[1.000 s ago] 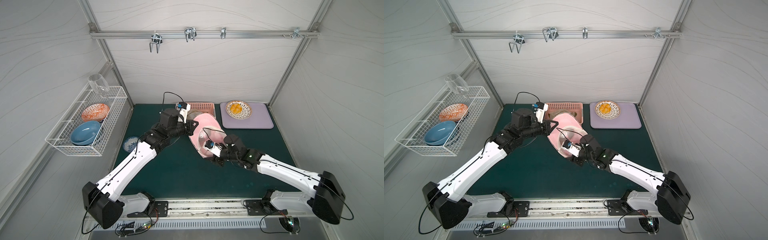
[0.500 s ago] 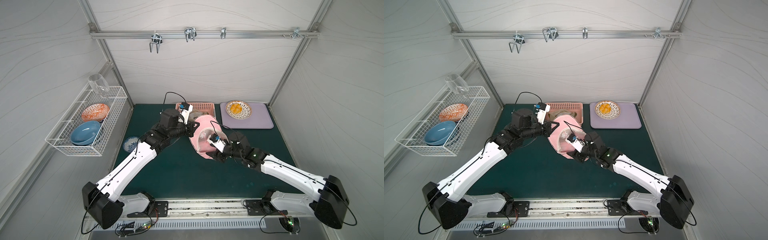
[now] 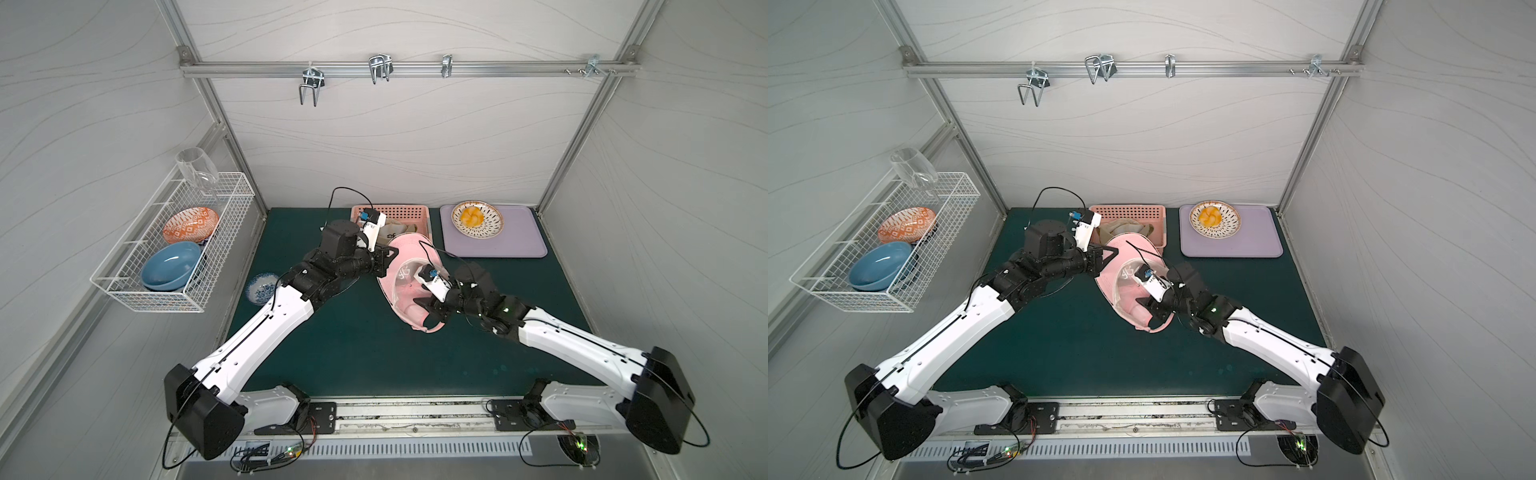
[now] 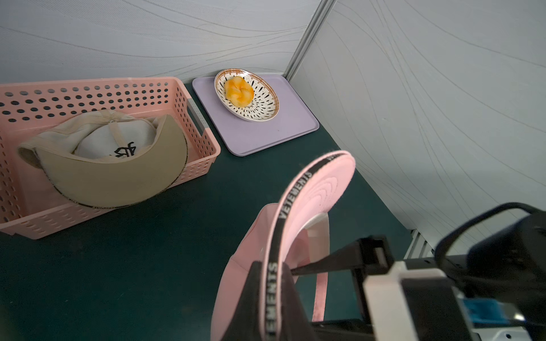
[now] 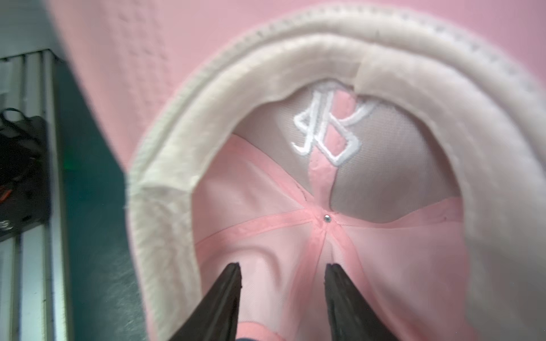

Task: Turn the baseball cap inside out
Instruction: Turn over the baseball cap.

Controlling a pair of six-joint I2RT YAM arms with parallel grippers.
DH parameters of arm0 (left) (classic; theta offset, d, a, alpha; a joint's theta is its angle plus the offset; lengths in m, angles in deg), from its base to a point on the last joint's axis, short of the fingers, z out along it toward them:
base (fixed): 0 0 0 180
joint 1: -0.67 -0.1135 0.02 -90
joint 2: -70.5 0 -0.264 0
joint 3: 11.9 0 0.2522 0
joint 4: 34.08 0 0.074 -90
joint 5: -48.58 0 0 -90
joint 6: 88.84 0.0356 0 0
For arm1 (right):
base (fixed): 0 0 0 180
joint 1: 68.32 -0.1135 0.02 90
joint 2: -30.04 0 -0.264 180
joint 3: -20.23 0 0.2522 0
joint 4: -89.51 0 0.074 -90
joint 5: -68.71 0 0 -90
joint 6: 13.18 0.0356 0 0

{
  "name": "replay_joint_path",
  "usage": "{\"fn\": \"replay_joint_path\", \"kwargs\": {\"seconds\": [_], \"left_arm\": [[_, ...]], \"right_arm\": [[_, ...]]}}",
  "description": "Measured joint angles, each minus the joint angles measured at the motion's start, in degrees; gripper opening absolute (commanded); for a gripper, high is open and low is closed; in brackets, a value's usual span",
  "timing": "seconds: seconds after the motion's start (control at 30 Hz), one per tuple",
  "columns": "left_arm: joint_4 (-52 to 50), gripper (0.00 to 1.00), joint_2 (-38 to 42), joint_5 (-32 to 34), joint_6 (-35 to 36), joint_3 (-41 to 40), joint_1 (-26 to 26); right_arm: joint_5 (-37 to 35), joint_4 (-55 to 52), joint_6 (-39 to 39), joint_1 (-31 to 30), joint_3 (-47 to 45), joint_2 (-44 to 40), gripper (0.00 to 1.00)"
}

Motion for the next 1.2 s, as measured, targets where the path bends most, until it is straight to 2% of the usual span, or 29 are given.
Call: {"fn": "replay_joint_path", "kwargs": {"seconds": [0.1, 0.47, 0.67, 0.8, 0.93, 1.2], "left_arm": [[-0.02, 0.00, 0.90, -0.68, -0.76, 0.00, 0.04], [-1.16, 0.00, 2.71, 1.77, -2.10, 0.11, 0.04], [-1.18, 0.00, 3.41, 3.54, -1.90, 0.11, 0.04], [-1.09, 0.00, 3.45, 3.69, -1.68, 0.11, 0.04], [-1.11, 0.00, 3.41, 3.61, -1.66, 0.11, 0.04], [-1.95, 0.00, 2.78, 3.34, -1.68, 0.44, -0.02]], "right_arm": [[-3.87, -0.13, 0.04, 0.00, 0.66, 3.85, 0.37], [-14.78, -4.76, 0.04, -0.66, 2.80, 9.49, 0.36], [-16.90, -7.43, 0.04, -0.83, 4.46, 9.01, 0.39], [-15.30, -7.10, 0.04, -0.81, 3.02, 3.54, 0.40], [-15.61, -4.90, 0.04, -0.52, 2.67, -0.66, 0.36], [-21.79, -3.37, 0.02, 0.79, 2.69, 4.70, 0.33]]}}
